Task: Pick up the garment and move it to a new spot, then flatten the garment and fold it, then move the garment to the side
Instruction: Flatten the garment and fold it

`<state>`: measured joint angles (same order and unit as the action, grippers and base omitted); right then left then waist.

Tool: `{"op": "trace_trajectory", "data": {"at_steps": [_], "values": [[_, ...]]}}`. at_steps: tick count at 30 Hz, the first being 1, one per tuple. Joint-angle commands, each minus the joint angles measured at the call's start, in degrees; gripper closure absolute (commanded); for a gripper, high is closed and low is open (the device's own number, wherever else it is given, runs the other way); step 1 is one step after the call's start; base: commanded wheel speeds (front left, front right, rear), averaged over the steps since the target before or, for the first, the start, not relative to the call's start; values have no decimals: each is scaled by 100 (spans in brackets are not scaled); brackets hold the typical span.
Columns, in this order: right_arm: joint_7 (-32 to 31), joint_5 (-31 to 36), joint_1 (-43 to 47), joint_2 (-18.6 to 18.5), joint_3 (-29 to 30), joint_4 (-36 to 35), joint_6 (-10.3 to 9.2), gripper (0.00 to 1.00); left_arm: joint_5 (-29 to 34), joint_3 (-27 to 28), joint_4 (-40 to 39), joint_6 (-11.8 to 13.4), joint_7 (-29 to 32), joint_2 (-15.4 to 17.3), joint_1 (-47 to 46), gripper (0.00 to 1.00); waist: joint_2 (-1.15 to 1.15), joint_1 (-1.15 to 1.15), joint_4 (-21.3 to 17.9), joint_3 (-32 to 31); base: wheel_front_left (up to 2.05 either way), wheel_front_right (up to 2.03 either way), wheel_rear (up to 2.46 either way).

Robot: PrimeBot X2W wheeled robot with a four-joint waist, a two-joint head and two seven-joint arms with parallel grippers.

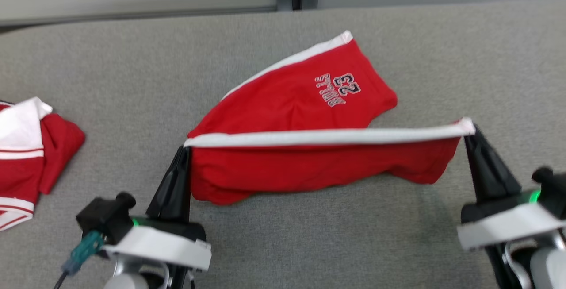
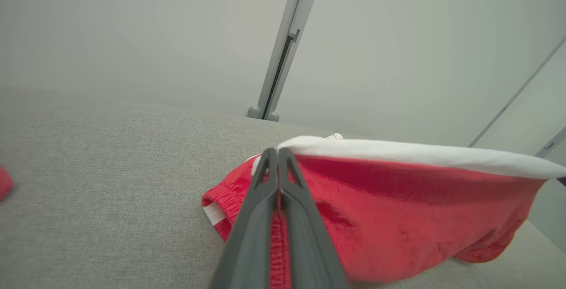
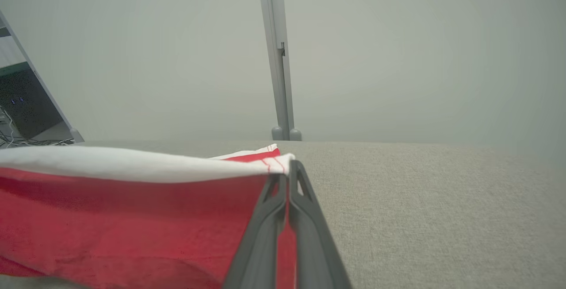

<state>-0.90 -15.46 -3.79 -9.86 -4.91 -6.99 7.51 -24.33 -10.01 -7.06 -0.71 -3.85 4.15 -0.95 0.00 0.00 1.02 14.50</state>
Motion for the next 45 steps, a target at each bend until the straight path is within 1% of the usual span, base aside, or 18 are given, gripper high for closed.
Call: {"op": "trace_trajectory", "data": {"at_steps": [1,4,7,16,20,23,24,25,26,27,28,29,32,36,38,40,42,45], "values": [[78,-28,-291,-97,-25,134,-4,100,-45,-12,143,-58,4,-4,-245,100,0,0,129,492,0,0,0],[148,-112,-1067,-320,-128,721,-4,100,-116,-78,613,-217,-68,-13,-798,100,0,0,262,802,0,0,0],[193,-201,-1869,-435,-349,1427,-3,100,-224,-119,1072,-340,-157,-30,-1291,100,0,0,395,1046,0,0,0],[318,-462,-4037,-714,-956,3411,-3,100,-532,-431,2286,-485,-585,-91,-2540,100,0,0,923,1493,0,0,0],[329,-598,-4710,-743,-1302,4214,-3,100,-662,-655,2842,-540,-659,-106,-2991,100,0,0,1053,1550,0,0,0],[495,-673,-5064,-750,-1513,4698,-4,100,-757,-808,3229,-572,-709,-108,-3229,100,0,0,1095,1576,0,0,0],[562,-710,-5149,-738,-1563,4844,-3,75,-765,-869,3349,-583,-713,-110,-3325,100,0,0,1107,1587,0,0,0],[621,-735,-5217,-714,-1649,4984,-3,19,-784,-941,3474,-597,-705,-115,-3392,100,0,0,1111,1592,0,0,0],[621,-735,-5217,-714,-1649,4984,-3,19,-784,-941,3474,-597,-705,-115,-3392,100,0,0,1111,1592,0,0,0],[696,-752,-5276,-686,-1729,5092,-3,0,-901,-999,3568,-621,-698,-112,-3416,85,0,0,1102,1586,0,0,0],[797,-783,-5339,-666,-1759,5204,-3,0,-920,-1046,3639,-622,-739,-112,-3459,34,0,0,1092,1579,0,0,0],[920,-792,-5374,-661,-1803,5288,-3,0,-918,-1116,3697,-637,-769,-116,-3488,0,0,0,1084,1566,0,0,0],[1328,-766,-5320,-612,-1852,5439,-3,0,-866,-1146,3785,-630,-952,-111,-3458,0,0,0,1019,1489,0,0,0],[1586,-727,-5009,-546,-1717,5231,-3,0,-586,-903,3544,-345,-1121,-38,-3261,0,0,0,864,1307,0,0,0],[1611,-695,-4789,-533,-1565,4919,-4,0,-395,-666,3212,-197,-1136,7,-3168,0,0,0,770,1222,0,0,0],[1615,-607,-4519,-514,-1339,4433,-3,0,-192,-381,2801,-115,-1136,19,-3006,0,0,0,664,1158,0,0,0],[1613,-488,-4146,-487,-1094,3956,-3,0,-4,-154,2480,-85,-1135,21,-2832,0,0,0,567,1085,0,0,0],[1613,-321,-3618,-403,-805,3357,-3,0,202,119,2205,-124,-1138,48,-2667,0,0,0,407,943,0,0,0]]}}
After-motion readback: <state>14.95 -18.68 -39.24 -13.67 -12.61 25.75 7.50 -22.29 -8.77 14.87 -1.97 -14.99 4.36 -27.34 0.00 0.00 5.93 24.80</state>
